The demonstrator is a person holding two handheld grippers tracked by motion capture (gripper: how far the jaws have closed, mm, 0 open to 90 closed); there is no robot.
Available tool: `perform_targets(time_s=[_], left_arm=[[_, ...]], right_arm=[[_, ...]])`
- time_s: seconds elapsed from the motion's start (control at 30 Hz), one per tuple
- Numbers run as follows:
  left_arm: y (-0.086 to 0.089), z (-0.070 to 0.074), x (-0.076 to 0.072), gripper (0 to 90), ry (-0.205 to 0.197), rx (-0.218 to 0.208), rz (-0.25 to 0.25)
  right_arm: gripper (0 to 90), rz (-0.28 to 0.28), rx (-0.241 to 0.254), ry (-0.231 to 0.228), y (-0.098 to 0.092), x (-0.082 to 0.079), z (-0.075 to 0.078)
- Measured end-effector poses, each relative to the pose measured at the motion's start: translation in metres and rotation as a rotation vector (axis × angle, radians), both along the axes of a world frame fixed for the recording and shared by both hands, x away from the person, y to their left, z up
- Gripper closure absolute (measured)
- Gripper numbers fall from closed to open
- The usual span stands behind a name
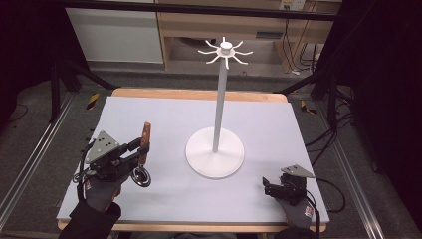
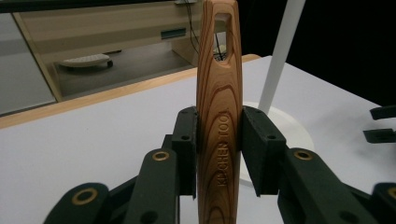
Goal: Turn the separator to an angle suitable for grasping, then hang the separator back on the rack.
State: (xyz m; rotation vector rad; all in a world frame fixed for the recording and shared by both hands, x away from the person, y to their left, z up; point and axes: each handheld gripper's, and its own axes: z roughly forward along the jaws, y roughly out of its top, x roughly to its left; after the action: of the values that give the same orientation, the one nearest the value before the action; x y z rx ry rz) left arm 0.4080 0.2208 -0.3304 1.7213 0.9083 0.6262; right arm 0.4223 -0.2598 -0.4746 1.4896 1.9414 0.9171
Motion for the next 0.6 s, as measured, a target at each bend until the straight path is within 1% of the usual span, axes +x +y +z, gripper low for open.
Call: perform_targets(time_s=[0.1,0.17,0.27,0.33,0.4,0.47,0.6], left_arm=[[-0.001,0.007,-0.004,67.2,-0.021,-0.005,-0.011],[-0.001,0.009,-0.005,67.2,-0.023,-0.01,-0.016],[-0.001,0.01,-0.006,67.3,-0.025,-0.013,-0.015],[-0.001,0.01,-0.004,67.3,-0.022,-0.018,-0.013],[-0.002,0.012,-0.001,67.2,-0.023,-0.026,-0.009],[-0.003,0.013,0.0,67.2,-0.027,-0.031,-0.011],[-0.009,0.024,0.004,67.2,-0.05,-0.041,-0.017]], right_arm=[[11.0,0.0,0.001,-0.001,-0.001,0.0,0.0],[11.0,-0.002,-0.007,0.0,-0.001,0.0,0.0],[11.0,-0.004,-0.003,-0.007,-0.001,-0.001,0.0],[11.0,-0.007,0.01,-0.008,-0.002,-0.001,0.0],[11.0,-0.003,-0.002,-0.008,-0.002,-0.001,0.0],[11.0,0.002,-0.002,-0.01,-0.002,-0.002,0.0],[11.0,0.004,-0.001,-0.007,-0.002,-0.001,0.0]])
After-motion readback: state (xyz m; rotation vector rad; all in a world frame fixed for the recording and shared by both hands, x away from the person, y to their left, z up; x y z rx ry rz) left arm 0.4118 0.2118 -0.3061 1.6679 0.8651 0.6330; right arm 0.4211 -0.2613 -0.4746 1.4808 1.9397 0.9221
